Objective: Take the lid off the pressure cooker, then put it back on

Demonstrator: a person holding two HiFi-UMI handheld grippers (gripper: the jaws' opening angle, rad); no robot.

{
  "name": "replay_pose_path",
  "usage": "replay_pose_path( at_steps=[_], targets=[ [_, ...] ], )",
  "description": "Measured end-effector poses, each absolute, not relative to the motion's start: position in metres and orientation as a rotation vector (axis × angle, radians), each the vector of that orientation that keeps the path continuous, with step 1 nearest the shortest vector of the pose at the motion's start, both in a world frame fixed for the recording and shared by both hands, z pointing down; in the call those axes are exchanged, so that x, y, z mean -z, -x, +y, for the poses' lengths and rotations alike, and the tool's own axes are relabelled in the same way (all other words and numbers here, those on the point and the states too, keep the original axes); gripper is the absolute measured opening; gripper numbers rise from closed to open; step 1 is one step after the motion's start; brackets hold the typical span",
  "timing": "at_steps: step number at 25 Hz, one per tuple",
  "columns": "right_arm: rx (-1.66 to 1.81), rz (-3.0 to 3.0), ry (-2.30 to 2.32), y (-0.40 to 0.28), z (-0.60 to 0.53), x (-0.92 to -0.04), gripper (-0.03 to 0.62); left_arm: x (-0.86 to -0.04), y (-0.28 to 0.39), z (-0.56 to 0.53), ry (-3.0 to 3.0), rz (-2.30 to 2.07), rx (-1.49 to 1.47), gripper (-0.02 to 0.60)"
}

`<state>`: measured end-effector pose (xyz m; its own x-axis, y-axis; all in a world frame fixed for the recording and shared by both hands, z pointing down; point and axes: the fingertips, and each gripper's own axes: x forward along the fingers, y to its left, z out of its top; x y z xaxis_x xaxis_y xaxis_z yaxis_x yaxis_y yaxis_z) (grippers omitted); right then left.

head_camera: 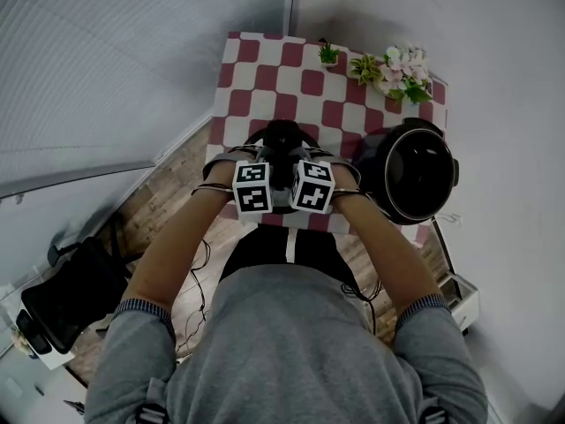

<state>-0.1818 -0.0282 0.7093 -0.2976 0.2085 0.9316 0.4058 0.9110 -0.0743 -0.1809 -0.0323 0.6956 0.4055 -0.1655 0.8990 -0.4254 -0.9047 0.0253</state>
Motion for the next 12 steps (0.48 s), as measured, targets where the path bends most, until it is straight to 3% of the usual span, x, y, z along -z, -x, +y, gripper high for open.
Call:
replay_pose_path(
  at_steps=[12],
  targets=[
    [0.208,-1.883,0.425,0.183,-0.037,-0.745,0.293,-0.73,0.182,-0.041,-2.41,-0.507,-1.532,0.302]
  ],
)
